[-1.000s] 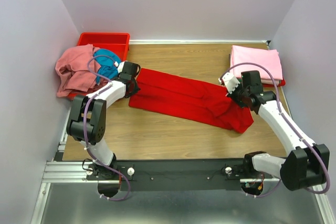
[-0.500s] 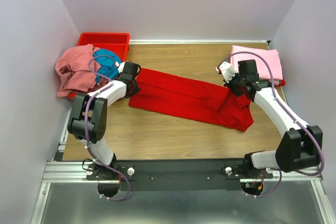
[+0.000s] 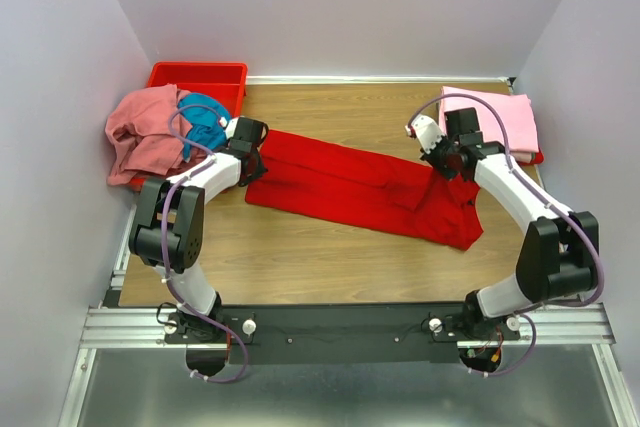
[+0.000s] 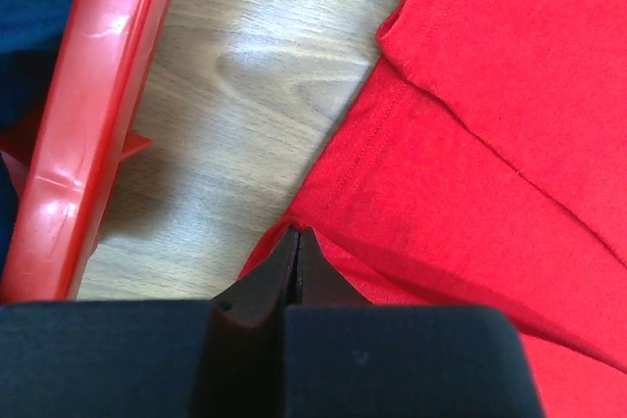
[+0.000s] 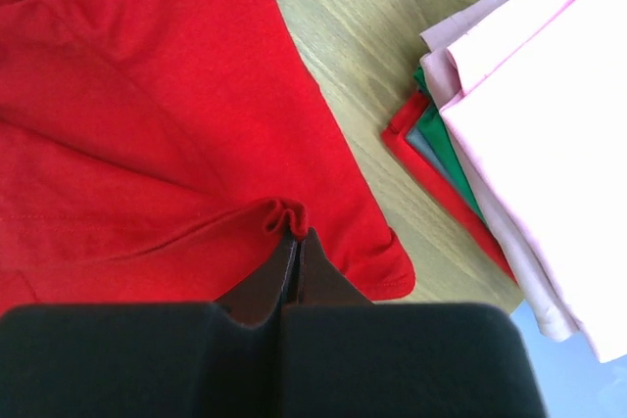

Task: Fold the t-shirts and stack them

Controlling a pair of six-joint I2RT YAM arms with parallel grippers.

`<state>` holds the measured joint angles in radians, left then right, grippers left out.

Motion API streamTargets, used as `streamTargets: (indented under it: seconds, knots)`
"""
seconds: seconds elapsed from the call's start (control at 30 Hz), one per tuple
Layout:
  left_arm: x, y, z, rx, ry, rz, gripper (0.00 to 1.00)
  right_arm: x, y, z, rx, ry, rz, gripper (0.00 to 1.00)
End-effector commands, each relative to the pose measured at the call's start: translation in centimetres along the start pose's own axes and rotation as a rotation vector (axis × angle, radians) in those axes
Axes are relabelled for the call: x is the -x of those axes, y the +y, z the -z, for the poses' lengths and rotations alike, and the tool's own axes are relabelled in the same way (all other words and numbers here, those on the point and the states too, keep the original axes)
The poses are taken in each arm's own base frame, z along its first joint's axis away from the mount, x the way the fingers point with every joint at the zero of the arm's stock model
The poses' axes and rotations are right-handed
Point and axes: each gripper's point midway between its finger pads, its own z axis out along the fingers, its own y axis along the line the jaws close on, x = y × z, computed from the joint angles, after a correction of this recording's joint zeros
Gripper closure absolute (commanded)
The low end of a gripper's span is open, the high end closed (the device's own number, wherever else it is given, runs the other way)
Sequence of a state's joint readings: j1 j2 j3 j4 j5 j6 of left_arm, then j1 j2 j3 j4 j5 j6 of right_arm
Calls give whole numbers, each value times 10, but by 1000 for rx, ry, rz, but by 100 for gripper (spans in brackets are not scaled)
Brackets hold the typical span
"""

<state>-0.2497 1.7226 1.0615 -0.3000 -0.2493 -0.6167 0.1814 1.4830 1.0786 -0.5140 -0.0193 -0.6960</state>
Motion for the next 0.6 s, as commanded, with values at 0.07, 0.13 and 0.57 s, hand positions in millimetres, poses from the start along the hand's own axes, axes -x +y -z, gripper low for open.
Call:
streamTargets:
  seconds: [0.07, 0.13, 0.57]
  knots:
    - [14, -6, 1, -16, -31, 3, 100, 6, -18, -12, -50, 16, -13, 98]
    - [16, -8, 2, -22, -32, 1, 100, 6, -20, -17, -50, 24, -16, 95]
    - [45, -38, 49, -223, -110, -48, 51, 25, -52, -40, -136, 43, -103, 52]
